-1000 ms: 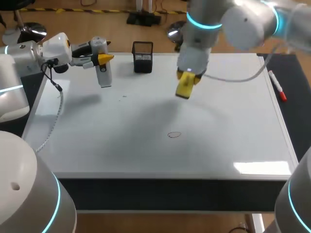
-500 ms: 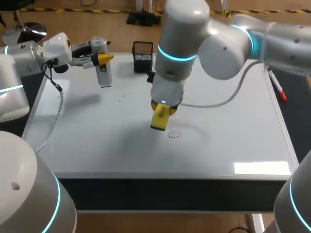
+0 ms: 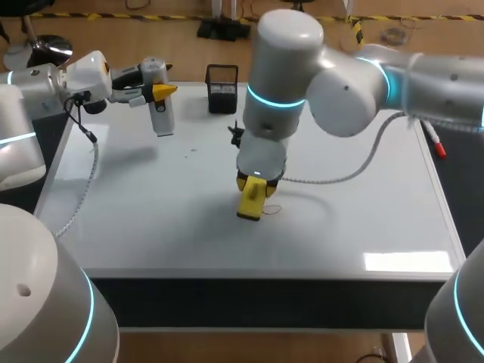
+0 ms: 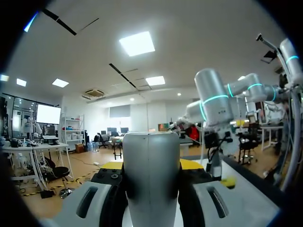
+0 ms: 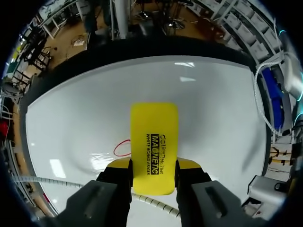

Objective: Pick up the inspection probe, press it on each red-marked spot on the whiteboard one by one, put down the probe, pick up the eraser, and wipe off all the red marks.

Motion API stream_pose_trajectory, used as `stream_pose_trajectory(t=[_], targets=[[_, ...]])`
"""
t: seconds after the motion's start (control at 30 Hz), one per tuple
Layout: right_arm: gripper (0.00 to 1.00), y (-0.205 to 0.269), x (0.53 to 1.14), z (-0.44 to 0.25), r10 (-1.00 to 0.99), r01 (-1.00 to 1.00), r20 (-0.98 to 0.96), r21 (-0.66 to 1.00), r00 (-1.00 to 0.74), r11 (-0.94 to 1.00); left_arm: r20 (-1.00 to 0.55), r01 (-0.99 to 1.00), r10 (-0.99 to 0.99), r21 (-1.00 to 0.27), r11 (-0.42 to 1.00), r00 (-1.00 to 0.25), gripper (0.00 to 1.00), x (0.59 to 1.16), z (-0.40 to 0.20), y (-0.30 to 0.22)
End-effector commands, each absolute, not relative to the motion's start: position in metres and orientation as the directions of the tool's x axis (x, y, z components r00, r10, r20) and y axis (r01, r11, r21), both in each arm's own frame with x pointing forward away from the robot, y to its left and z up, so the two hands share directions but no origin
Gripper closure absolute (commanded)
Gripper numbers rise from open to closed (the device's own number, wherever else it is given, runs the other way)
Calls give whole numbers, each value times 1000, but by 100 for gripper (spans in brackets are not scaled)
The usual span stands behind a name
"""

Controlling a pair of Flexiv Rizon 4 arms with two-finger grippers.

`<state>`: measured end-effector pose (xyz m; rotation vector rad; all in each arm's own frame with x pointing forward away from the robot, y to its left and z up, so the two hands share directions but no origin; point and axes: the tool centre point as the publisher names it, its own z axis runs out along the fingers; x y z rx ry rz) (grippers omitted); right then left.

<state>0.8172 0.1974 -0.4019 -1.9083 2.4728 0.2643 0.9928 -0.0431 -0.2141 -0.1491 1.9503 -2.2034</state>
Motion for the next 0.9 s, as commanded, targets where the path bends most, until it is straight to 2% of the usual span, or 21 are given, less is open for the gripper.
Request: stream_pose_trajectory(t=[0.03,0.6,0.9], targets=[[100,202,825,-414,-964,-961,-90,144,-251,237,-56,82,-214,-990,-115,-975,100,992,-214,-43],[100,201,819,-434,-972,-960,-35,168,-232,223,-56,82,-214,-990,-115,-975,100,992,-214,-43],[100,184,812,-446,-964,-952,-9,156,-267,263,-56,82,-214,-990,-115,-975,100,992,-214,-43]])
